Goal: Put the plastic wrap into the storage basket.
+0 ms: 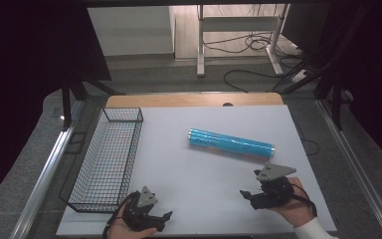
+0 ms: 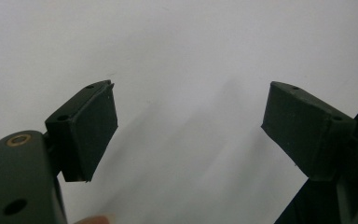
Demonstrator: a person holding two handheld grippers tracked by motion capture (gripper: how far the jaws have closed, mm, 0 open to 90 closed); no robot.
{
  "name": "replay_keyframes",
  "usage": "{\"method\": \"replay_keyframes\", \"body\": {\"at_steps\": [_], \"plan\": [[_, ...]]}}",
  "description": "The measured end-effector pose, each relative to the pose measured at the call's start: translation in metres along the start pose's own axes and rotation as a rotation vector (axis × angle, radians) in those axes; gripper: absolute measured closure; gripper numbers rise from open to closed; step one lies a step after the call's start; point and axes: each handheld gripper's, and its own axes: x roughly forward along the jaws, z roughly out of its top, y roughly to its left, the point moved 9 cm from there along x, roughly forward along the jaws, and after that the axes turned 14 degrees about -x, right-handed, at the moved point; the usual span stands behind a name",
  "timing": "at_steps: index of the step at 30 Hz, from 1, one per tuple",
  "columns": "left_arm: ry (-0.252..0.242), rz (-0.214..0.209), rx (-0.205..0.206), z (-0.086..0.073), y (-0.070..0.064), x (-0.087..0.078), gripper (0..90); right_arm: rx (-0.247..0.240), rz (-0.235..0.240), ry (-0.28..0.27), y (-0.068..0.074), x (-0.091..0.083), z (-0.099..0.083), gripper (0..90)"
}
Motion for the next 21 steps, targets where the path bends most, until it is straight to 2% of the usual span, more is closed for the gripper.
{"method": "replay_keyframes", "body": {"at_steps": [7,12,17,21], "plan": [[0.0,-0.003,0.0,-0.001,0.0,-0.001,17.7,-0.047,0.013,0.038,-0.027,0.005,0.02,24.1],[0.003,-0.003,0.002,-0.001,0.0,0.0,17.7,-0.085,0.014,0.072,-0.054,0.015,0.04,23.4],[0.004,-0.002,0.002,-0.002,0.0,0.0,17.7,-0.132,0.024,0.136,-0.078,0.038,0.05,19.9],[0.004,-0.003,0.001,-0.002,0.0,0.0,17.7,-0.131,0.054,0.193,-0.092,0.057,0.048,18.7]]}}
